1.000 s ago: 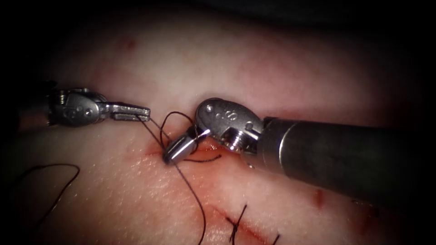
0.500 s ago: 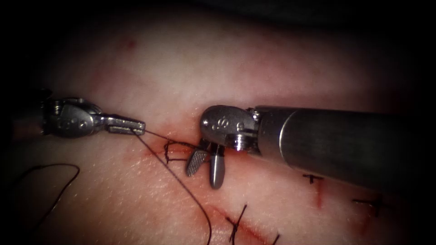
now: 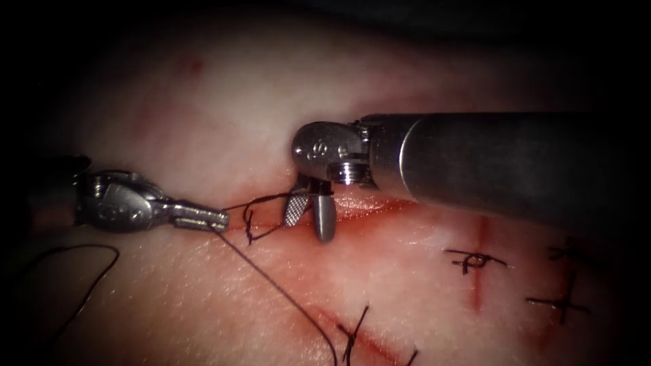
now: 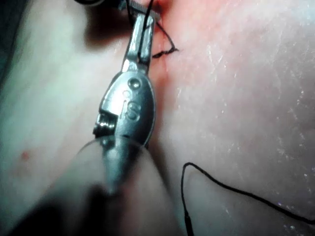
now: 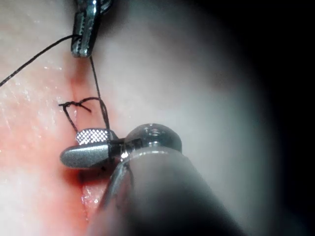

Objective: Wound Closure
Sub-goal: Grab the tail end of suture with the right gripper.

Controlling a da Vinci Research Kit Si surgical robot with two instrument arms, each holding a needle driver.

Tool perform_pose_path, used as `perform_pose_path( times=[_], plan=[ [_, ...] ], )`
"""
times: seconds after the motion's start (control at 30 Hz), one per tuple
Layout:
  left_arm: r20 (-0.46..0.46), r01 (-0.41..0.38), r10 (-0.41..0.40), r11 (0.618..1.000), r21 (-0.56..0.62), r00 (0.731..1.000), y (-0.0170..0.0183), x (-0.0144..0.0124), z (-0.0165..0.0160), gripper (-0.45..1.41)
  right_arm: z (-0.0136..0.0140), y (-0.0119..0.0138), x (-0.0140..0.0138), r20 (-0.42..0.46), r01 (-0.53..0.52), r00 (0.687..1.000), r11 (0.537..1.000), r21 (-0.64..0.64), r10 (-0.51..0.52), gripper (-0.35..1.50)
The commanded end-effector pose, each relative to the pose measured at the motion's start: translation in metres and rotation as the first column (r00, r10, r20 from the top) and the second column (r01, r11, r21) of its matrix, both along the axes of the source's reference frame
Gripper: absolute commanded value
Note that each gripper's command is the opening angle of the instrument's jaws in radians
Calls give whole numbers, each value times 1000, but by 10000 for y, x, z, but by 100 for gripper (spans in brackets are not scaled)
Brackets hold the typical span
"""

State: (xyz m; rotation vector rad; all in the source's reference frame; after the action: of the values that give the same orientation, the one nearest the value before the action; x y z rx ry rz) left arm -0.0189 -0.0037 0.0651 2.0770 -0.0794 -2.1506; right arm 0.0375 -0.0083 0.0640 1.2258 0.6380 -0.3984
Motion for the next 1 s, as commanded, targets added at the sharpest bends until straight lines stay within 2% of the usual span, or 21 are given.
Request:
perform_pose_path(
  times=[0.03, 0.2, 0.43, 0.5, 0.8, 1.0],
  plan=[
    [4, -1, 1, 1000, -3, 1000, 3, -6, 5, -45, 4, 5, 9, 2, 2, 1000, 1000, -9, -2, 89],
    [6, -7, 7, 1000, 2, 1000, 1, -10, 5, -45, 1, 6, 11, 1, 4, 1000, 1000, -9, -4, 86],
    [10, -15, 15, 1000, 0, 1000, 0, -13, 5, -45, -2, 30, 22, -3, -37, 999, 999, -31, 36, 78],
    [11, -16, 16, 1000, 0, 1000, 0, -13, 5, -45, -1, 32, 23, -6, -36, 999, 999, -34, 36, 69],
    [14, -18, 18, 1000, 0, 1000, -1, -13, 4, -45, 4, 10, 5, -4, 17, 1000, 998, -58, -17, 69],
    [15, -18, 18, 1000, 0, 1000, -1, -13, 4, -45, 16, 1, 3, 1, 24, 1000, 997, -72, -24, 69]
  ],
)
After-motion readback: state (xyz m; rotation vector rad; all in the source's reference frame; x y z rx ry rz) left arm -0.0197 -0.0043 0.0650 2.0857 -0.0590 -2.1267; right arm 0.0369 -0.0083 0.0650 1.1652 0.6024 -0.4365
